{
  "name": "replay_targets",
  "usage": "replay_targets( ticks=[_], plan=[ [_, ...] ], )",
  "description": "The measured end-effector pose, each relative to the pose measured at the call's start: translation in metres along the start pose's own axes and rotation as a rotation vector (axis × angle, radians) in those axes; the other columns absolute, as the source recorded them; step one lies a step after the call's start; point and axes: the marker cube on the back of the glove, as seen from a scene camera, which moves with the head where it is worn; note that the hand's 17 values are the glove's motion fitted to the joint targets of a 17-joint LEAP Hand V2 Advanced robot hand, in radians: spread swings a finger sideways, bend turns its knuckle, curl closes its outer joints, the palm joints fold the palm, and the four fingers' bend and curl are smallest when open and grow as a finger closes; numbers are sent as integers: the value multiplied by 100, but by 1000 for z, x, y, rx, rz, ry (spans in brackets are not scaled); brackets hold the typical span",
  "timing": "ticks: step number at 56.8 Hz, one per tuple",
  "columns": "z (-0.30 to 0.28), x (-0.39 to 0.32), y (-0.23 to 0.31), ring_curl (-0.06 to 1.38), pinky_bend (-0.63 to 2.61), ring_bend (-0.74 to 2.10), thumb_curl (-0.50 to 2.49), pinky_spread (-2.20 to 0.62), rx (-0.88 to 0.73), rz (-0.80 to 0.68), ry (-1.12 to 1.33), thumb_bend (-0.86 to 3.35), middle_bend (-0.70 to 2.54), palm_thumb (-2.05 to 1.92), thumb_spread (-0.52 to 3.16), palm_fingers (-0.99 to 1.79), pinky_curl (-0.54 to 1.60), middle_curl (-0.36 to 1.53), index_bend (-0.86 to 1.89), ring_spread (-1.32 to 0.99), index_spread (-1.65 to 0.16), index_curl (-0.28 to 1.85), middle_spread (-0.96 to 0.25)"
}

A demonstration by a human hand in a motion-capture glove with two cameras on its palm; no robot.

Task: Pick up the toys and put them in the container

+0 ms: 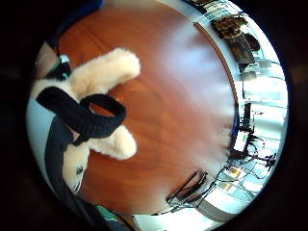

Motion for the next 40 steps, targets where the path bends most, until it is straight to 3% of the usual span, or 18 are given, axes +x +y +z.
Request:
replay_targets(
  ticks=[11,29,40],
  plan=[
    [-37,-4,-25,46,103,103,46,-22,81,41,-9,55,72,53,161,83,37,51,15,-19,-9,33,-5],
    [-211,-73,-104,50,113,107,51,-25,306,13,-42,64,79,55,161,73,42,61,19,-22,-4,39,-6],
    [-270,-143,-156,51,115,108,51,-25,336,-32,-9,71,80,53,161,71,43,66,20,-21,-3,44,-6]
  ],
)
